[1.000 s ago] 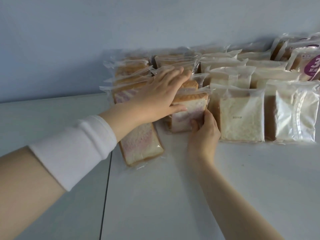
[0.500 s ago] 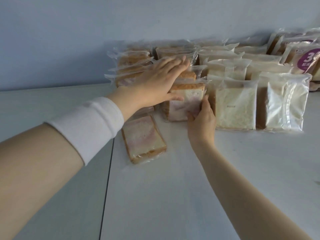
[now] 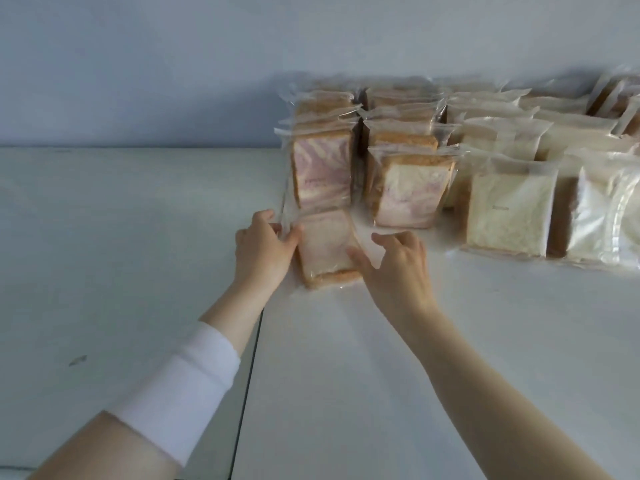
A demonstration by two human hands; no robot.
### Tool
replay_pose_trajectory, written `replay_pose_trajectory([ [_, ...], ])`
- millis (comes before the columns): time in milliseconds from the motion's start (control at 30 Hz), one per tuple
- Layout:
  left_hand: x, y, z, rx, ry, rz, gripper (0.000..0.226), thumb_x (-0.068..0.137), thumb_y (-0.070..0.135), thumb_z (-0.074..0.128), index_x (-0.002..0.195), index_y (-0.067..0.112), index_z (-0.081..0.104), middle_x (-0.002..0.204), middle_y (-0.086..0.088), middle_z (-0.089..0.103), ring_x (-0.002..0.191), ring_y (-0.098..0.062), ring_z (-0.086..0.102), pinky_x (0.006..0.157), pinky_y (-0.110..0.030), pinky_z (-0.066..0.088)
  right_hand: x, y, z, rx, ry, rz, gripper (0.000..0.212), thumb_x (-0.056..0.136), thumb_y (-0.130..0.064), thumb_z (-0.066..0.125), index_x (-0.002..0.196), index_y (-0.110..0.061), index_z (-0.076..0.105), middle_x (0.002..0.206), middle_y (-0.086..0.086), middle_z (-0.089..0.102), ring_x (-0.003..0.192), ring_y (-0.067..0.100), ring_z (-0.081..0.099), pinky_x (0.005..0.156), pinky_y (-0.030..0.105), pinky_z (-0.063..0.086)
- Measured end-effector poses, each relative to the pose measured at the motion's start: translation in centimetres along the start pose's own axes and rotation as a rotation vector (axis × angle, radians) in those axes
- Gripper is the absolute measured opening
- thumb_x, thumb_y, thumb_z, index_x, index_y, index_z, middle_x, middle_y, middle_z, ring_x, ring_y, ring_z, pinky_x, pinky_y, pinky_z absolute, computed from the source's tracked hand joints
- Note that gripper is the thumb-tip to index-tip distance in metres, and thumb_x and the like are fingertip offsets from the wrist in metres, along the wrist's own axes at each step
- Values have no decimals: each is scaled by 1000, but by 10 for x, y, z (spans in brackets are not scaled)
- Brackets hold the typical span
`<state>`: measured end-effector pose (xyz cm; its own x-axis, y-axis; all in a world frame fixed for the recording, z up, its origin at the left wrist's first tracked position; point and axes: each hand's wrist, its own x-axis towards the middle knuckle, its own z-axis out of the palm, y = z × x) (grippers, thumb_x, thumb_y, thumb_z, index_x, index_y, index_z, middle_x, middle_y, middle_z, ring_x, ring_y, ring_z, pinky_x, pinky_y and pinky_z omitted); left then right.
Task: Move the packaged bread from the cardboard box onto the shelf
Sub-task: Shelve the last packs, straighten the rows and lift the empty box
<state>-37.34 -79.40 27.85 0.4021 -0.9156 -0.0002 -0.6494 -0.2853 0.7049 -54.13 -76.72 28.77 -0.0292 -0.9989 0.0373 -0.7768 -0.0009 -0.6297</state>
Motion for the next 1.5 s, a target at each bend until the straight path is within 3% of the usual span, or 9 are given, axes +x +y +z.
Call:
replay_pose_trajectory([
  [267, -9, 13, -20, -492, 89, 259, 48, 79, 17, 70, 122, 16, 47, 95, 12, 58, 85, -6, 62, 82, -19, 49, -5, -4, 11, 347, 101, -4, 29, 80, -27, 70, 105, -13, 65, 98, 1, 62, 71, 6, 53, 63, 6, 39],
  [467, 33, 44, -23, -494, 150, 508, 30, 79, 1, 67, 105, 9, 54, 107, -9, 58, 94, -13, 59, 78, -12, 49, 40, -37, 28, 372, 373, 32, 33, 82, -4, 66, 115, -4, 61, 113, 12, 56, 98, 26, 55, 83, 17, 36],
  [667, 41, 22, 6, -441, 256, 465, 59, 85, 18, 64, 135, 6, 35, 138, -8, 34, 134, -24, 32, 110, -44, 31, 45, -32, 46, 448, 435, 140, 27, 82, -11, 66, 107, -8, 58, 108, 8, 61, 98, 26, 57, 81, 30, 43],
  [800, 42, 30, 28, -715, -14, 226, 61, 96, 23, 43, 146, 7, 13, 154, -7, 16, 143, -14, 15, 111, -16, 15, 45, -27, 43, 394, 437, 112, 28, 81, -14, 69, 108, -10, 61, 105, 2, 56, 99, 27, 55, 82, 26, 42],
  [967, 49, 31, 40, -780, 89, 368, 40, 98, 19, 35, 137, 10, 31, 136, 1, 42, 120, 5, 39, 97, -1, 29, 34, -6, 20, 396, 793, 56, 76, 67, -9, 79, 133, -12, 41, 127, 4, 31, 123, 28, 36, 109, 35, 32],
  [1067, 56, 31, 47, -751, 130, 432, 42, 98, 14, 35, 138, 4, 29, 132, 14, 37, 117, 21, 33, 95, 4, 23, 48, 11, 7, 320, 728, 61, 94, 70, -13, 78, 147, -15, 23, 142, 15, 28, 132, 27, 27, 110, 23, 20],
  [1167, 65, 37, 52, -703, 192, 460, 45, 96, 15, 36, 139, 2, 31, 136, 1, 36, 127, -3, 34, 103, -5, 24, 62, 17, 5, 283, 656, 38, 93, 75, -21, 75, 148, -20, 17, 138, 9, 38, 127, 27, 38, 101, 28, 31],
  [1367, 75, 42, 57, -598, 285, 532, 48, 94, 23, 36, 136, -1, 34, 134, -7, 38, 126, -19, 36, 109, -20, 25, 66, 22, 7, 346, 639, 35, 95, 77, -25, 74, 149, -18, 12, 139, -4, 32, 136, 16, 25, 90, -6, 13],
  [1500, 68, 34, 55, -633, 196, 541, 85, 87, 63, 26, 142, -1, 20, 143, -2, 24, 137, -17, 23, 111, -11, 16, 60, 25, 10, 366, 557, 71, 102, 79, -30, 71, 149, -20, -1, 151, 3, 24, 141, 16, 17, 103, 12, 10],
])
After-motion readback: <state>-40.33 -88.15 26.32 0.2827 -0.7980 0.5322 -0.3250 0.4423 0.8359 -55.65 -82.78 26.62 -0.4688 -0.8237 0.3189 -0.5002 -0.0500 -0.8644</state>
